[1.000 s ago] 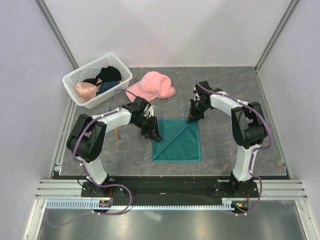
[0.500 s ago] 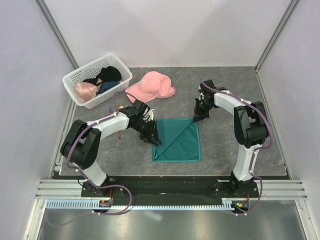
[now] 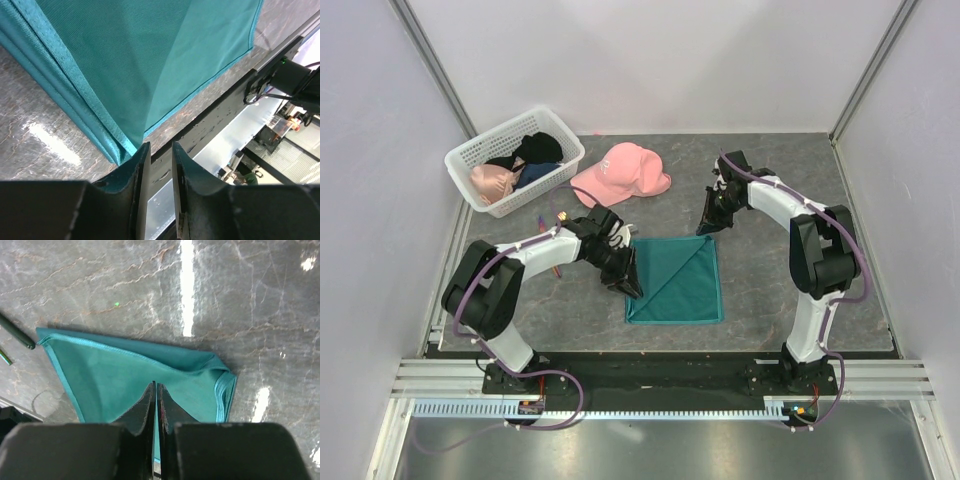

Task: Fold the napkin into a case and place the utensils inside
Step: Smooth out the upper triangle-folded napkin at the center of the board.

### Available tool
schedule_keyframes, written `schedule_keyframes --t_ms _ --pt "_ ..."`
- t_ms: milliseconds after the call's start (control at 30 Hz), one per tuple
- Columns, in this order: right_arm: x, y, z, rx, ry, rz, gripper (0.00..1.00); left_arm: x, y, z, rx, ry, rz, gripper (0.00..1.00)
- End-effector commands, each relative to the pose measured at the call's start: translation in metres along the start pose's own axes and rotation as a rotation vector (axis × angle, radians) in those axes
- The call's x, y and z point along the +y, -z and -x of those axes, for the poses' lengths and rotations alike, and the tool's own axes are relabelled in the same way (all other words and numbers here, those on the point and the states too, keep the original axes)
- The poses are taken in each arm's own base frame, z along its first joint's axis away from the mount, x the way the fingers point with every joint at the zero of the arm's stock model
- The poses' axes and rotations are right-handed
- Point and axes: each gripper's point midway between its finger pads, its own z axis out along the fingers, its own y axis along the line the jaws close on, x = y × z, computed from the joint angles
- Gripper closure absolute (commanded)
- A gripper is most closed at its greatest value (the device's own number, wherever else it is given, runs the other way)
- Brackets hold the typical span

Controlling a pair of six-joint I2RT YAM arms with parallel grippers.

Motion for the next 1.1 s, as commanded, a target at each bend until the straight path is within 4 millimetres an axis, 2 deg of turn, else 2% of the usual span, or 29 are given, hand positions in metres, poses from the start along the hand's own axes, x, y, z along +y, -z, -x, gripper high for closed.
schedule_keyframes --t_ms 0,233,333,467,600,700,800,1067 --pt "-0.003 -0.009 0.012 -0.021 0.024 -0.019 0.92 0.012 -0.006 -0.012 0.040 -0.044 0.007 0.70" --pt "-0.038 -0.016 -0.002 0.012 0.051 -0.123 0.93 0.039 -0.011 -0.028 0.075 -0.045 0.093 0.71" --pt "-0.034 -0.006 -0.003 -0.005 0.059 -0.114 0.93 0.037 -0.007 -0.026 0.065 -0.059 0.098 0.71" --pt "-0.028 0.006 0.001 -0.022 0.066 -0.108 0.93 0.019 0.003 -0.018 0.044 -0.069 0.065 0.68" --pt "-0.010 0.018 0.009 -0.051 0.057 -0.058 0.93 -0.005 0.015 -0.013 0.018 -0.069 0.000 0.66" --pt "0.001 0.020 0.014 -0.070 0.055 -0.029 0.91 -0.009 0.015 -0.013 0.019 -0.057 -0.014 0.66" --pt "-0.002 0.011 0.010 -0.041 0.046 -0.028 0.91 0.000 0.006 -0.016 0.037 -0.036 -0.012 0.68" --pt "-0.017 -0.007 -0.005 -0.010 0.033 -0.040 0.91 0.047 -0.021 -0.039 0.061 0.010 0.077 0.69"
